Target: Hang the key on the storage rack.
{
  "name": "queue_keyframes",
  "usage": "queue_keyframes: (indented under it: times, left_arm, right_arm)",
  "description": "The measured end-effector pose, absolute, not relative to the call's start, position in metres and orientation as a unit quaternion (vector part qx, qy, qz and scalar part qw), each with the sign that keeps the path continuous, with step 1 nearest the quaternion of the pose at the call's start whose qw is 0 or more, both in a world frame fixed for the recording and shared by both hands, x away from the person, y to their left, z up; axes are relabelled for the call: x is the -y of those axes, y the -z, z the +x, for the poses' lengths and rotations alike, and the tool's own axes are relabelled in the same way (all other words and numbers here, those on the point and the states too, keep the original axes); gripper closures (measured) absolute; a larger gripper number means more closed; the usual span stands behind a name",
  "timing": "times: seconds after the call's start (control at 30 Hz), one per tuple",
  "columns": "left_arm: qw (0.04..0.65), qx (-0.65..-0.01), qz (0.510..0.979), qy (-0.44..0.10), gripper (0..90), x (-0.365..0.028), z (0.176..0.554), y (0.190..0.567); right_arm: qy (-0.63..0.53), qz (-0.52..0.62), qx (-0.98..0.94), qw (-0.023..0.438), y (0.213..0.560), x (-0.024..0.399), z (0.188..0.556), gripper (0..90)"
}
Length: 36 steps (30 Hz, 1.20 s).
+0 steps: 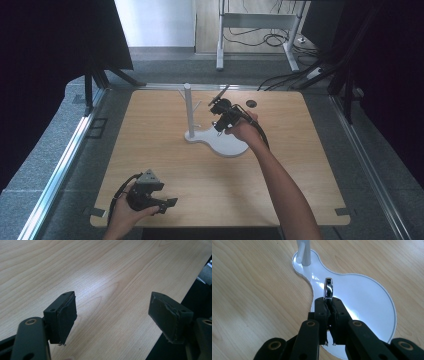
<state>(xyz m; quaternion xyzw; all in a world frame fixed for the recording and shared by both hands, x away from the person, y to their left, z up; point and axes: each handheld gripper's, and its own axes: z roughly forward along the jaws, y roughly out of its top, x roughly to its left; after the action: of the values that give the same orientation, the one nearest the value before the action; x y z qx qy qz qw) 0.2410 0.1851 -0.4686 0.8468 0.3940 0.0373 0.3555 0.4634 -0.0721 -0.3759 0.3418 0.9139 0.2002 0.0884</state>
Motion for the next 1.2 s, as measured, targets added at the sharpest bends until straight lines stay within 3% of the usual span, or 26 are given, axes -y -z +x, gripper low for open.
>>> queue_keyframes:
  times: [0.7,1.2]
  left_arm:
    - [0.359,-0.392,0.846,-0.036,23.0,-0.186,0.241,0.468]
    - [0.361,-0.394,0.844,-0.034,23.0,-0.188,0.241,0.469]
  right_arm:
    - [-0.207,0.351,-0.907,0.102,0.364,0.056,0.485,84.3]
    - [-0.205,0.370,-0.902,0.084,0.365,0.055,0.513,84.2]
